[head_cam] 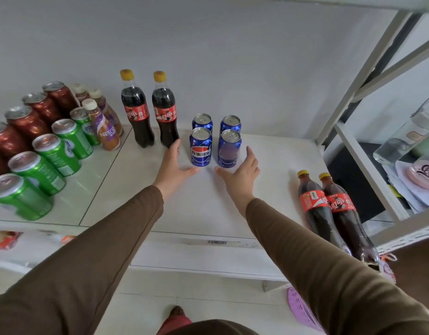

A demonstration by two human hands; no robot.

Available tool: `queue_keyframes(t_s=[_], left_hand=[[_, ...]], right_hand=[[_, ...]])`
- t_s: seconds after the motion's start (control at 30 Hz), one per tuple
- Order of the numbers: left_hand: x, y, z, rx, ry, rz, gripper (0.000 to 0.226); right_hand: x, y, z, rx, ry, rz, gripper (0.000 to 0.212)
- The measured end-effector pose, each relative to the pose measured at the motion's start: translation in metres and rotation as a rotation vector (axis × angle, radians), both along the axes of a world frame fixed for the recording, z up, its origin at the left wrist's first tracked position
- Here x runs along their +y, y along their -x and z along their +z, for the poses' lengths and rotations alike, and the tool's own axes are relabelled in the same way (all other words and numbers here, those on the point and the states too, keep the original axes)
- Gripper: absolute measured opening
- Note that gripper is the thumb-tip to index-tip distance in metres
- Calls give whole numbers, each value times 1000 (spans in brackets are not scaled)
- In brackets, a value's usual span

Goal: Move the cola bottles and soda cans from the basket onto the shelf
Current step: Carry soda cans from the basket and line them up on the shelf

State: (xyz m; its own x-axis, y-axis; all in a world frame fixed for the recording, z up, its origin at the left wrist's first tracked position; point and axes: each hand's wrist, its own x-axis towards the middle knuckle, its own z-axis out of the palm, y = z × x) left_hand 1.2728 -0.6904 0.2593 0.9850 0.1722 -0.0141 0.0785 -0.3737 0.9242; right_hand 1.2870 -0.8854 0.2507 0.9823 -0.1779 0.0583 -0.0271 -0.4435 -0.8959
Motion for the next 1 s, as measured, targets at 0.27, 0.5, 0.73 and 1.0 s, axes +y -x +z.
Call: queue_keyframes(t_s=[0.27, 0.5, 0.73, 1.0], left_hand=[[22, 87, 12, -72, -215, 115, 89], [103, 206, 10, -88, -504, 254, 80], [191, 397, -8, 102, -722, 480, 80], [246, 650, -32, 389, -822, 708, 92]], right_hand=[[49, 68, 0, -109, 142, 119, 88], [149, 151, 12, -306, 404, 552, 81], [255, 301, -2, -341, 545, 901, 78], [342, 511, -29, -339, 588, 1228, 80]])
